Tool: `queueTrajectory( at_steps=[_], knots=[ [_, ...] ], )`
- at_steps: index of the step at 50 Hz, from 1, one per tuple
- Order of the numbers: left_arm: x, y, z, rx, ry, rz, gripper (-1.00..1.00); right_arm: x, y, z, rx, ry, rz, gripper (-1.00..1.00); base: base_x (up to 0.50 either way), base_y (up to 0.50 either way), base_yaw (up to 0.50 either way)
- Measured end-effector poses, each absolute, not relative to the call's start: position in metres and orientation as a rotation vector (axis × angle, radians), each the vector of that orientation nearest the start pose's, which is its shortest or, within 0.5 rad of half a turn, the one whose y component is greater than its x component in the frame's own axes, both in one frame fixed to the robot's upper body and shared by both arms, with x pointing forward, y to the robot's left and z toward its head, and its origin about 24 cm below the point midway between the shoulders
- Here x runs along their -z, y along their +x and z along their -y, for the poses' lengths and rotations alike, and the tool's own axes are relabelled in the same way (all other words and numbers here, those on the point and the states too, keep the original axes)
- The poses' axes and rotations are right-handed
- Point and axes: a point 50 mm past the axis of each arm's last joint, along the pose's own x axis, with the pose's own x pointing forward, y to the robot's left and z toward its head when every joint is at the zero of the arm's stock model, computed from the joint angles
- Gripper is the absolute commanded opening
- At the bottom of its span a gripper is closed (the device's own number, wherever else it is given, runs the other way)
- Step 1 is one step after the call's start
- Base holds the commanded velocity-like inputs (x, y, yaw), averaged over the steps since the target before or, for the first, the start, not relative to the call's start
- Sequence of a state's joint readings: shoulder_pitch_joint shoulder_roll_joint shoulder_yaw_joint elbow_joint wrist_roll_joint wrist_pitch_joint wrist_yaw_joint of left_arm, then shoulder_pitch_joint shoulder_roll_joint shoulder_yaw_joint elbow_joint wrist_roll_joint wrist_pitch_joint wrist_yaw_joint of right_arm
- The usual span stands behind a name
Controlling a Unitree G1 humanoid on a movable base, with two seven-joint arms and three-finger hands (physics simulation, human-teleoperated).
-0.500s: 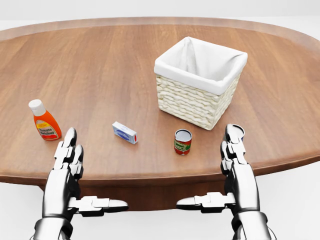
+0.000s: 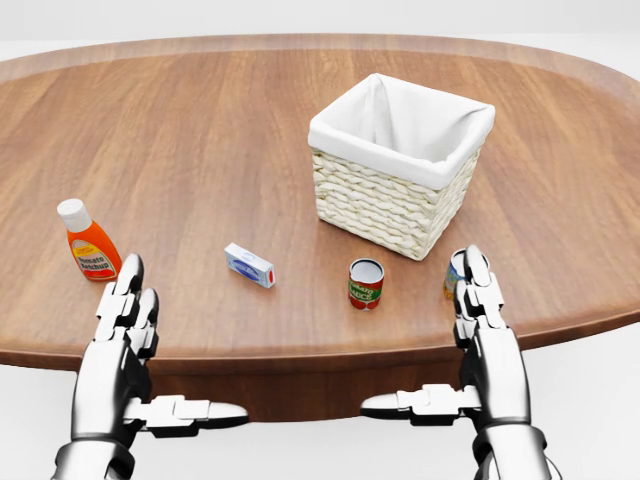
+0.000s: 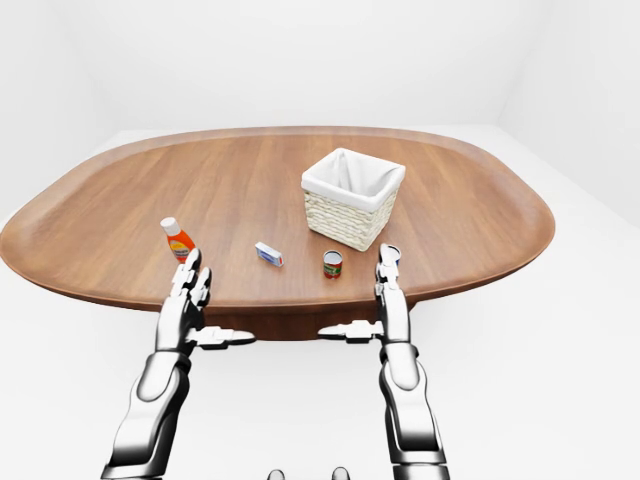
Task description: Pick up the ketchup, and put it in the basket.
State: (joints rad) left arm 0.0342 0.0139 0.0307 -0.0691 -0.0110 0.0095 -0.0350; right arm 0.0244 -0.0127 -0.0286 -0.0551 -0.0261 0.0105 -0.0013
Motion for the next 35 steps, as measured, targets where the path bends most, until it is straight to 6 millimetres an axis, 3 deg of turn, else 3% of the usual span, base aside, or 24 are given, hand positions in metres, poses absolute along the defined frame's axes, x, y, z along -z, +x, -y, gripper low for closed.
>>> queueTrajectory(
  at_steps=[21,35],
  knots=[
    [-0.079,0.216,-0.166,0.004,-0.039,0.113,1.0,-0.083,0.22,0.156,0.058,-0.065,0.125,1.0,0.0,0.0,0.0],
    [-0.087,0.209,-0.169,0.0,-0.054,0.145,1.0,-0.091,0.212,0.154,0.058,-0.072,0.158,1.0,0.0,0.0,0.0]
  ],
)
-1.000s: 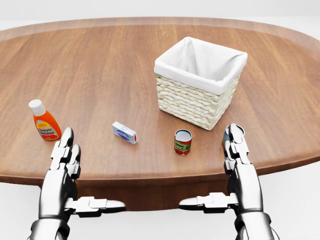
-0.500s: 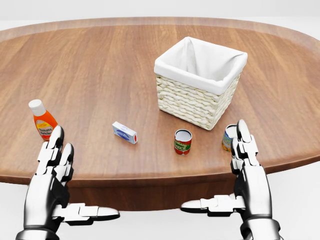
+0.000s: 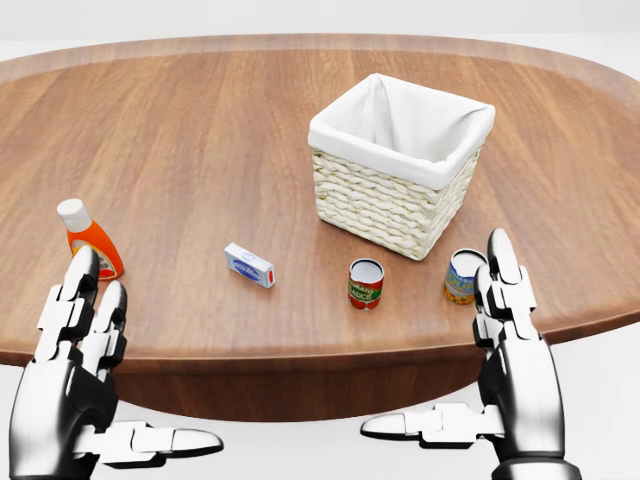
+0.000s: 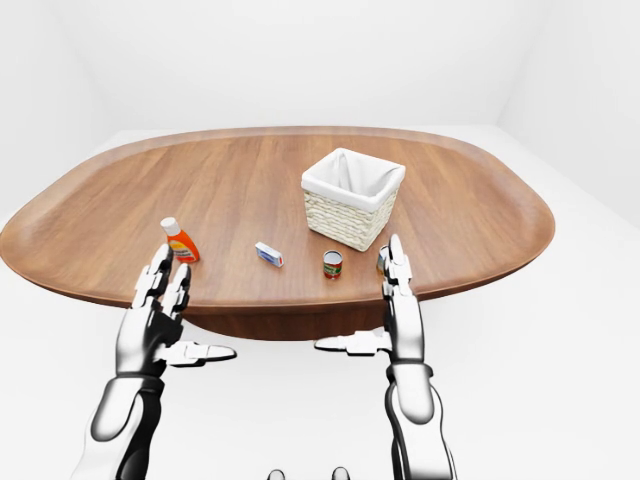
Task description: Pick up the ketchup, and put it in the basket.
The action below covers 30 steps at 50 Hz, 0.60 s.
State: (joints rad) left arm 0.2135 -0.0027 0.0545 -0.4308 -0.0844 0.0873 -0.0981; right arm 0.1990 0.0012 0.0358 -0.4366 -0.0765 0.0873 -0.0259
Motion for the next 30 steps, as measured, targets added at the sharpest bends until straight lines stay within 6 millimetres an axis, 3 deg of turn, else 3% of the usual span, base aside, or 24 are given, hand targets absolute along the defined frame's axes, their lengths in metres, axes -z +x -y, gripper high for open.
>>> queueTrajectory(
  at_steps=[4,21,30],
  knots=[
    [-0.088,0.2083,-0.169,0.001,-0.058,0.15,1.0,-0.0905,0.2117,0.1536,0.053,-0.084,0.156,1.0,0.0,0.07,0.0],
    [-0.0905,0.206,-0.1685,0.011,-0.065,0.16,1.0,-0.0888,0.2111,0.1527,0.051,-0.108,0.148,1.0,0.0,0.5,0.0],
    [-0.0909,0.2063,-0.1693,0.005,-0.051,0.16,1.0,-0.0899,0.2123,0.1514,0.069,-0.092,0.154,1.0,0.0,0.0,0.0]
  ],
)
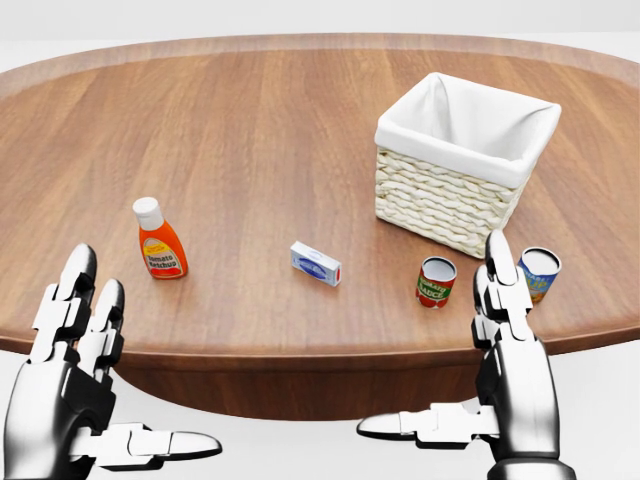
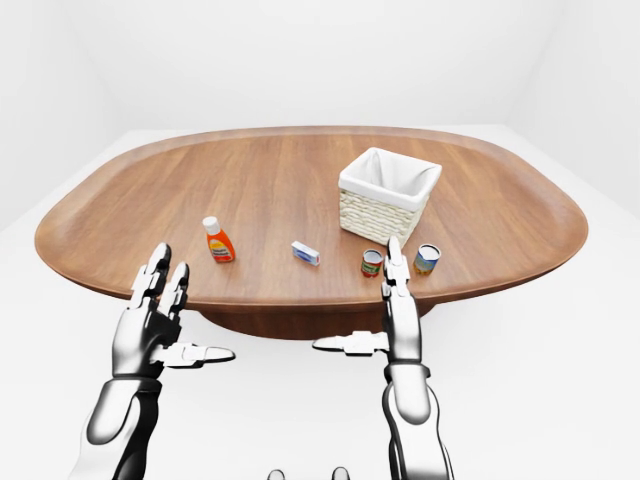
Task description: Pick up the ketchup, and put it in the basket.
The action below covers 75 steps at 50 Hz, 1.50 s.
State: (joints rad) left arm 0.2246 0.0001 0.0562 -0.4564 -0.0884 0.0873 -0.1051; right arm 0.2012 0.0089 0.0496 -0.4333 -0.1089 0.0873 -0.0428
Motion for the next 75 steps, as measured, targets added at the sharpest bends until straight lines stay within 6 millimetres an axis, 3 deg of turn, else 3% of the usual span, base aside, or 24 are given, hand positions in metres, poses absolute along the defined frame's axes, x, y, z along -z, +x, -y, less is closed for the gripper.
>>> queueTrajectory(
  at_steps=[10,75],
  knots=[
    [-0.0936,0.2058,-0.1674,0.003,-0.032,0.17,1.0,-0.091,0.213,0.1507,0.08,-0.098,0.161,1.0,0.04,0.0,0.0],
    [-0.096,0.2029,-0.1666,0.021,-0.024,0.179,1.0,-0.0918,0.2111,0.1484,0.079,-0.119,0.165,1.0,0.5,0.0,0.0]
  ],
)
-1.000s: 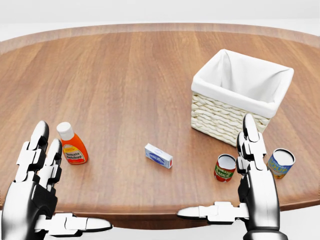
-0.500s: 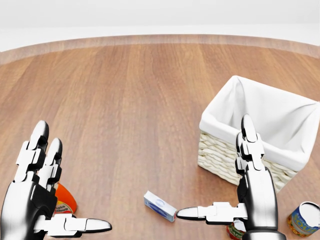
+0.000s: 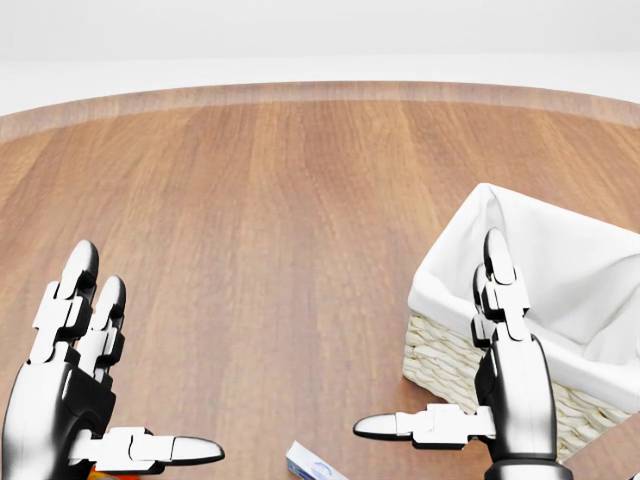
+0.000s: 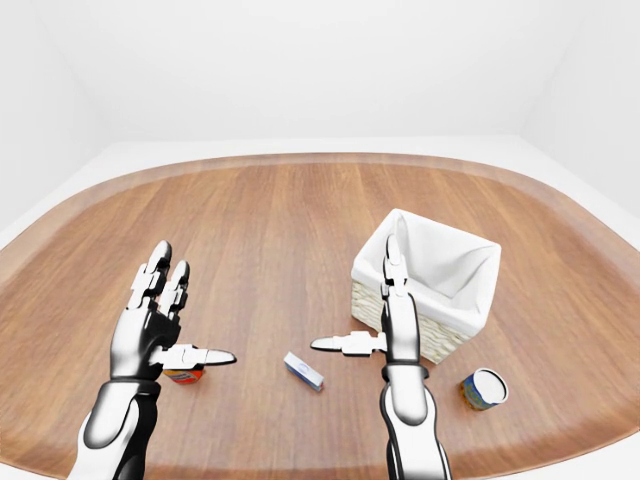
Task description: Pick up the ketchup, and put it in the basket.
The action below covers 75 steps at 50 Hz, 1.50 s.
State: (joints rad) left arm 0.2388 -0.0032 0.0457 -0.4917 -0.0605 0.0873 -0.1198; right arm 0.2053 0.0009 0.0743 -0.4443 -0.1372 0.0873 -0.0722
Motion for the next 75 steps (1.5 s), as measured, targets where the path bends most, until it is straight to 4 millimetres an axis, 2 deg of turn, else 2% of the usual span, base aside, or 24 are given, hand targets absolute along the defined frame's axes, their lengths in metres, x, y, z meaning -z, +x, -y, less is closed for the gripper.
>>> queueTrajectory(
  at_steps=[10,43,60,75],
  knots=[
    [-0.096,0.202,-0.167,0.021,-0.027,0.178,1.0,-0.092,0.21,0.149,0.081,-0.116,0.164,1.0,0.47,0.0,0.0],
    [-0.095,0.206,-0.178,-0.008,-0.048,0.183,1.0,-0.093,0.21,0.149,0.081,-0.107,0.181,1.0,0.0,0.0,0.0],
    [-0.077,0.217,-0.203,-0.096,0.025,0.124,1.0,-0.093,0.209,0.149,0.078,-0.106,0.182,1.0,0.0,0.0,0.0],
    [-0.082,0.214,-0.237,-0.205,0.081,0.125,1.0,-0.091,0.21,0.148,0.076,-0.107,0.176,1.0,0.0,0.0,0.0]
  ],
)
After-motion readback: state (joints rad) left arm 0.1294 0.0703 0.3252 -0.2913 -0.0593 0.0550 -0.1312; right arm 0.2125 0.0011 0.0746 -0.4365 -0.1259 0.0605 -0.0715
